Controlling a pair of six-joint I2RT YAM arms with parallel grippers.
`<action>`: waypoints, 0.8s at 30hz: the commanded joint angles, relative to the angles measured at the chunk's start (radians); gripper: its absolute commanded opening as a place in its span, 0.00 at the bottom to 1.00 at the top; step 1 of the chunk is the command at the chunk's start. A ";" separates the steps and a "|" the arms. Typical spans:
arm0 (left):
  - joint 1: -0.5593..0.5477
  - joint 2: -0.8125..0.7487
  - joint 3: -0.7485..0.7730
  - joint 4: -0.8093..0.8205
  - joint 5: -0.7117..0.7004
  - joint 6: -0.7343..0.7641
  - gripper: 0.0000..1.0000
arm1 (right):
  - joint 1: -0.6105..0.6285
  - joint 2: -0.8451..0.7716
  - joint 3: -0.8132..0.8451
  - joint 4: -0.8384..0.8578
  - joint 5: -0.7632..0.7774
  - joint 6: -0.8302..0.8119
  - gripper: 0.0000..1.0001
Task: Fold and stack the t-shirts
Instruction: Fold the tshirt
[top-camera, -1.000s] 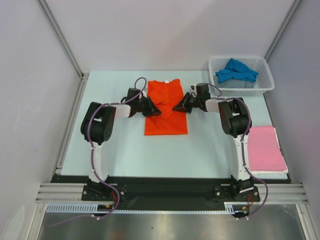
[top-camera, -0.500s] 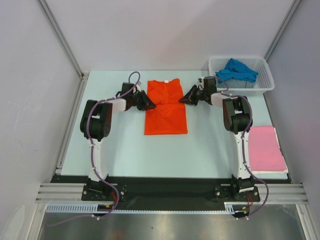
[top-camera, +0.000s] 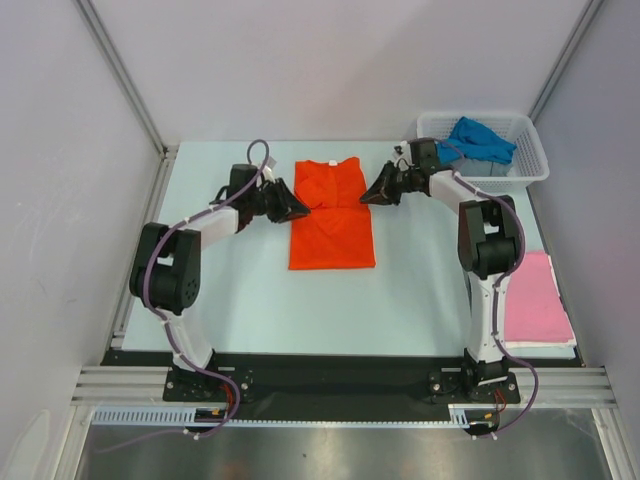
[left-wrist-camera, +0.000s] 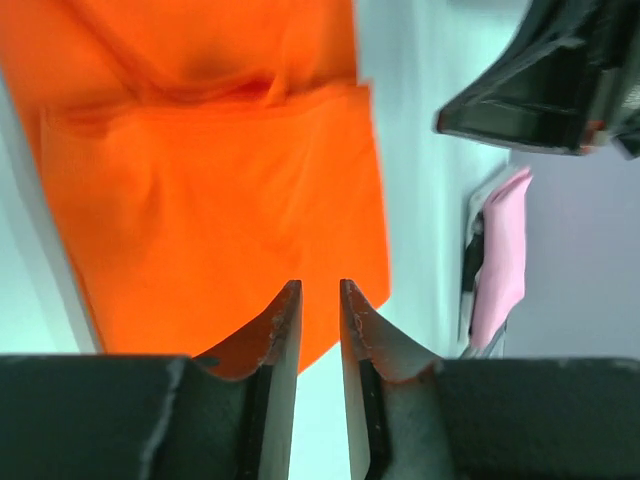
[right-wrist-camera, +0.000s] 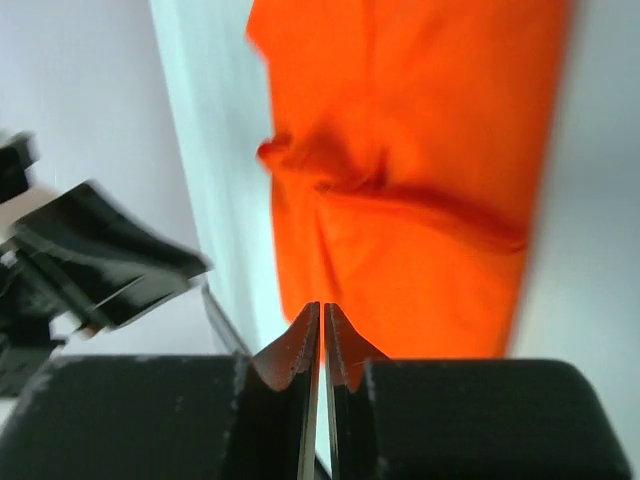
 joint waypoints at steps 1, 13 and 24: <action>-0.018 -0.003 -0.123 0.099 0.055 -0.061 0.26 | 0.090 -0.027 -0.053 -0.062 -0.098 -0.060 0.10; -0.035 -0.002 -0.266 0.079 0.036 -0.008 0.17 | 0.230 0.042 -0.070 -0.203 -0.243 -0.206 0.00; -0.034 -0.020 -0.357 0.059 0.003 0.017 0.17 | 0.288 0.130 -0.060 -0.305 -0.272 -0.304 0.00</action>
